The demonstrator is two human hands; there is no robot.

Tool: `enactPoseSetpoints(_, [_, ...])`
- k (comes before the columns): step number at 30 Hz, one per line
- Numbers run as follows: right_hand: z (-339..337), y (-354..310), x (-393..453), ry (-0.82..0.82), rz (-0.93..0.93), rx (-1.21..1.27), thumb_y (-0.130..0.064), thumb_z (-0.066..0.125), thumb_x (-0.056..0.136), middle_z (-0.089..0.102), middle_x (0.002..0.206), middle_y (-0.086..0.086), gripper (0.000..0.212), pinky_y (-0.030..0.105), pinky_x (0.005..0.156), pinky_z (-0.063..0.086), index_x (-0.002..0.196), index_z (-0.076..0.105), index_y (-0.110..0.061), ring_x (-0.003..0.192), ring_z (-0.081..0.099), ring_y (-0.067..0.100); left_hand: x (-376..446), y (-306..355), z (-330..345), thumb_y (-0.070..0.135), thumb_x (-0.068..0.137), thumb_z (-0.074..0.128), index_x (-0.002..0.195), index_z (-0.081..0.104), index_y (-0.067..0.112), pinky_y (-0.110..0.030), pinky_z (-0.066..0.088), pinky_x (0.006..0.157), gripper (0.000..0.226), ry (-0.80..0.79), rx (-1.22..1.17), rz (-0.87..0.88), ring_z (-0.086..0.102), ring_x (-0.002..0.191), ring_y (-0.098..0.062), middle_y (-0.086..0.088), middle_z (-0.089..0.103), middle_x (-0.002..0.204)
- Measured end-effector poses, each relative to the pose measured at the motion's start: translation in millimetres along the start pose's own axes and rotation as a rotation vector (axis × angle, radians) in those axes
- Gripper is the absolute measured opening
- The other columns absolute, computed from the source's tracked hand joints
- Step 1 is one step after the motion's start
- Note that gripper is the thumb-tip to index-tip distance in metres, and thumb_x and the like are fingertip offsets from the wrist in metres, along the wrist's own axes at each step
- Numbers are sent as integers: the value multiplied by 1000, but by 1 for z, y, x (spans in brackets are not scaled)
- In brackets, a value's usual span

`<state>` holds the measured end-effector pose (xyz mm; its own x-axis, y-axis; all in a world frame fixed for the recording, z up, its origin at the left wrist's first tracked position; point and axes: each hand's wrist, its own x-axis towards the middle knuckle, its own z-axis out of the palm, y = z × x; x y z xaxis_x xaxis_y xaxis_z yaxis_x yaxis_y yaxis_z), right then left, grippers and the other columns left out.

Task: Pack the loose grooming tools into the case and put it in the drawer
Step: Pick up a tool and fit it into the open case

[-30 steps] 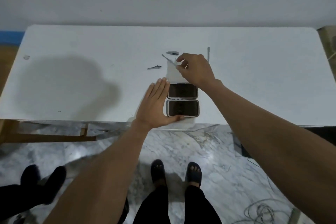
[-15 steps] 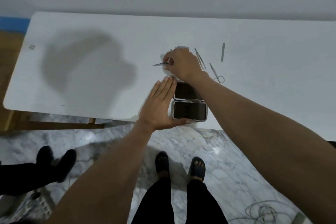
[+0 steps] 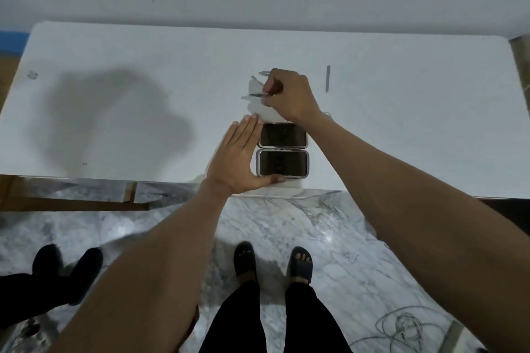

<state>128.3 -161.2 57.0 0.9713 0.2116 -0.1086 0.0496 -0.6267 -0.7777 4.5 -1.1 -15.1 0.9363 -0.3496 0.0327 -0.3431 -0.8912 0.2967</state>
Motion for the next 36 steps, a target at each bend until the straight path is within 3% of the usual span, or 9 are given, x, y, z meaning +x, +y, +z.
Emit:
enactPoseSetpoints(2, [-8,1,-11,31,9,16,-12,79,74,66,76,-5,13,20,66,46,77,66,-13,71,59,10,0,0,0,97,78,42,163,23,0,-51,17,131,131,10,-10,2,15,162,-27,-14,21,173])
enactPoseSetpoints(6, [-19,5,-35,93,12,20,-11,79,75,63,71,-6,19,31,69,54,73,62,-17,67,60,14,-1,-2,2,98,78,41,164,22,0,-49,14,132,131,9,-13,4,15,162,-27,-14,21,173])
enactPoseSetpoints(10, [-25,12,-60,102,82,21,-10,77,80,67,78,-4,20,32,79,59,98,72,-15,76,67,14,-2,-1,0,97,78,43,165,20,3,-45,9,133,130,-10,-9,-3,11,163,-25,-12,18,174])
enactPoseSetpoints(13, [-29,17,-82,86,92,-52,-8,75,82,69,84,-1,18,25,82,57,100,77,-12,77,65,11,-2,-1,-1,97,78,42,165,20,3,-45,9,133,130,-18,-2,0,12,162,-25,-13,18,174])
enactPoseSetpoints(18, [-31,31,-122,64,109,-114,-6,76,79,70,81,-5,17,0,67,40,93,79,-16,73,62,5,-3,0,-1,101,76,35,166,13,5,-43,4,133,133,-50,2,-10,6,163,-24,-11,11,175])
enactPoseSetpoints(24, [-19,46,-156,64,152,-161,-14,78,78,66,84,-8,15,20,71,43,92,79,-21,67,55,4,-4,-1,0,104,73,30,166,11,5,-44,3,133,137,-48,4,-3,6,163,-25,-12,10,175])
enactPoseSetpoints(28, [-10,51,-162,73,169,-173,-16,76,79,69,87,-6,17,21,70,39,94,79,-23,66,50,4,-3,-1,0,103,73,33,166,12,4,-43,3,133,138,-42,-3,-2,6,163,-25,-13,11,175])
enactPoseSetpoints(36, [11,44,-159,74,147,-233,-21,73,82,75,95,-1,22,24,72,45,103,77,-25,84,63,13,-3,-1,0,104,70,34,166,12,4,-44,4,133,141,-40,-16,-3,7,163,-25,-12,11,175])
